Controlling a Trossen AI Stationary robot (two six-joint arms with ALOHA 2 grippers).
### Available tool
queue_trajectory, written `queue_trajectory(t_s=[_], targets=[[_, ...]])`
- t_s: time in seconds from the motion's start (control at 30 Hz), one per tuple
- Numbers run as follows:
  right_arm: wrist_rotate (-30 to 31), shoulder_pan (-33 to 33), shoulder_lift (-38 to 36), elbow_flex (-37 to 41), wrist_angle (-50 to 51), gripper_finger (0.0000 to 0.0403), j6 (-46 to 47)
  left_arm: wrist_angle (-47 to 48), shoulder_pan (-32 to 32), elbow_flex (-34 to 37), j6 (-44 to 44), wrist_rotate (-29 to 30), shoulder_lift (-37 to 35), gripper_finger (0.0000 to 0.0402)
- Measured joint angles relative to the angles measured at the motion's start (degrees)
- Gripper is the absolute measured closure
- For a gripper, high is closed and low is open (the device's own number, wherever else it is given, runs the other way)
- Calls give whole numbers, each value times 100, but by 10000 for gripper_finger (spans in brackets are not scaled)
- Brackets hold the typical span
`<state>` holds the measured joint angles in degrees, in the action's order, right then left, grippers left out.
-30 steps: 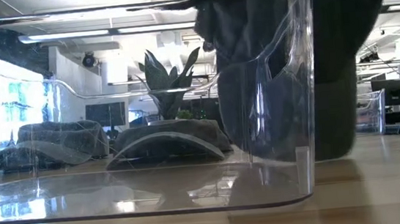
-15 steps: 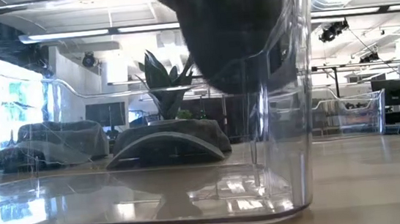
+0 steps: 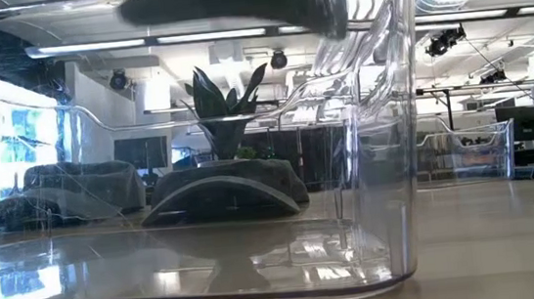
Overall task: Pick & Place hat
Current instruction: Put the right gray cap into the bottom transparent bin
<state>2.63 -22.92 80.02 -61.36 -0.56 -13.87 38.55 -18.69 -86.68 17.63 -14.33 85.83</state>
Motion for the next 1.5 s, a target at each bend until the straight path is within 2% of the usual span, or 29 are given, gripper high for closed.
queue_trajectory(t_s=[0.13, 0.23, 0.33, 0.5, 0.73, 0.93, 1.07, 1.23, 1.37, 1.5], targets=[[17, 2, 546, -105, -449, 398, 359, 588, -436, 5, -447, 138, -59, 401], [-194, 2, 921, -120, -772, 399, 597, 912, -725, 90, -651, 471, -38, 401], [-364, 2, 1210, -126, -1164, 395, 909, 872, -940, 271, -742, 726, -47, 401], [-480, -3, 1448, -122, -1414, 399, 1418, 756, -1109, 741, -1040, 803, -38, 401], [-724, -37, 1741, -124, -1981, 395, 2055, 297, -1089, 1358, -1347, 806, -38, 401], [-703, -35, 2022, -124, -2181, 400, 2347, 406, -1094, 1405, -1508, 791, -38, 401], [-704, -39, 2195, -127, -2299, 394, 2528, 461, -1090, 1408, -1541, 1048, -149, 401], [-727, -39, 2351, -124, -2112, 397, 2609, 446, -889, 1410, -1687, 1289, -129, 400], [-703, -39, 2348, -127, -1792, 392, 2592, 372, -749, 1471, -1681, 1207, -133, 400], [-741, 12, 2348, -127, -1578, 373, 2546, -36, -617, 1872, -1748, 935, -134, 400]])
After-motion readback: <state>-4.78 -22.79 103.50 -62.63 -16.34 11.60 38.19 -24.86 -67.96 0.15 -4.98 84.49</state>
